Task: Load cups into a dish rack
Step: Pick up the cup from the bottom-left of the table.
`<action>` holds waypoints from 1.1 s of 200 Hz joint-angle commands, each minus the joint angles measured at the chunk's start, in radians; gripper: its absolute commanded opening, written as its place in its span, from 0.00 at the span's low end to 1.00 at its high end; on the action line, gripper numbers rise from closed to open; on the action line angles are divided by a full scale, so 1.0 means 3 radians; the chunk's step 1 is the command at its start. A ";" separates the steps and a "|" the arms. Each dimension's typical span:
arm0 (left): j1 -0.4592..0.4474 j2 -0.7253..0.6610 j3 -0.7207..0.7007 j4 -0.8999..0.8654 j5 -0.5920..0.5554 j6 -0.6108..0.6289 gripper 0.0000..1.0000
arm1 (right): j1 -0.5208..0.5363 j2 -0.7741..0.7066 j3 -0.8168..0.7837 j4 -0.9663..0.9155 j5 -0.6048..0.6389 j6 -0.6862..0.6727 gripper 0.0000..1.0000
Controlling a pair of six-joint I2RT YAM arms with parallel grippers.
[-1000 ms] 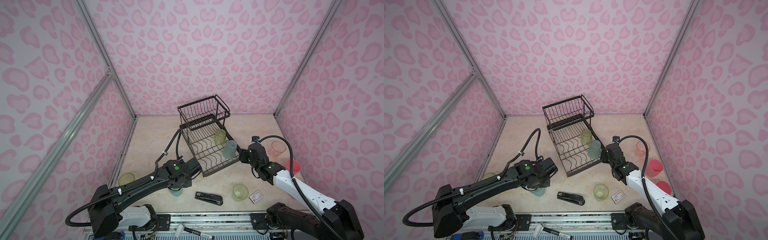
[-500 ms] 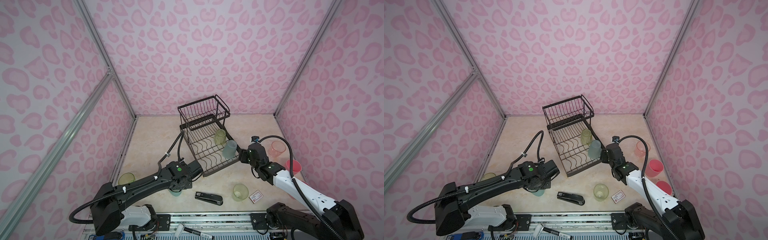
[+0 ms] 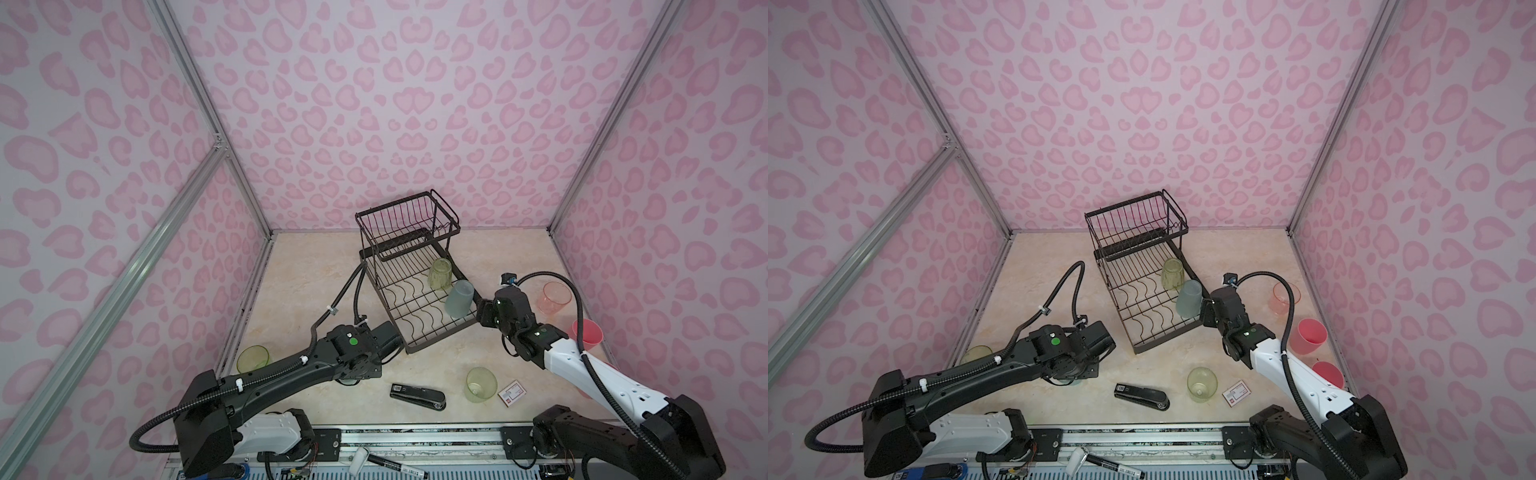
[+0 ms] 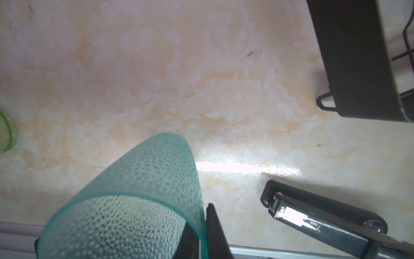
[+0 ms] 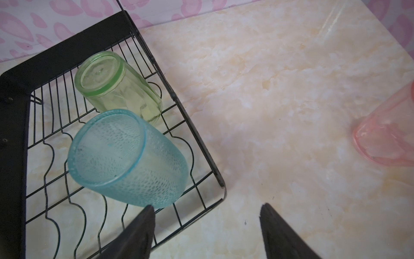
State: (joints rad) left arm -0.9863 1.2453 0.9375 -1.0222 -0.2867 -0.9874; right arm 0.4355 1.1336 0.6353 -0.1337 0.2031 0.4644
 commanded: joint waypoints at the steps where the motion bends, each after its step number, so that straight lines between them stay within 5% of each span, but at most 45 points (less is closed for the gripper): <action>1: -0.0001 -0.0106 0.0083 0.0095 -0.0058 0.0111 0.06 | -0.0004 0.0016 -0.0025 0.0080 -0.0007 0.0065 0.74; 59: 0.0062 -0.0312 0.0305 0.0523 0.0138 0.0363 0.06 | -0.0093 -0.0018 0.0011 0.0011 -0.0098 0.0140 0.74; 150: 0.0666 -0.0896 0.0114 0.1481 0.0997 0.0520 0.04 | -0.0096 -0.0551 0.0175 -0.0479 -0.0206 0.0447 0.74; 220: 0.0962 -0.0997 -0.0110 0.2616 0.1712 0.0312 0.04 | 0.0239 -0.0704 0.0504 -0.0522 -0.0390 0.0895 0.74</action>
State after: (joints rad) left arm -0.7116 0.9504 0.9161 -0.4335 0.1303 -0.8642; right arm 0.4641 0.9043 0.7582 -0.2859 0.1123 0.6704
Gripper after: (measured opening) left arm 0.089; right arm 0.736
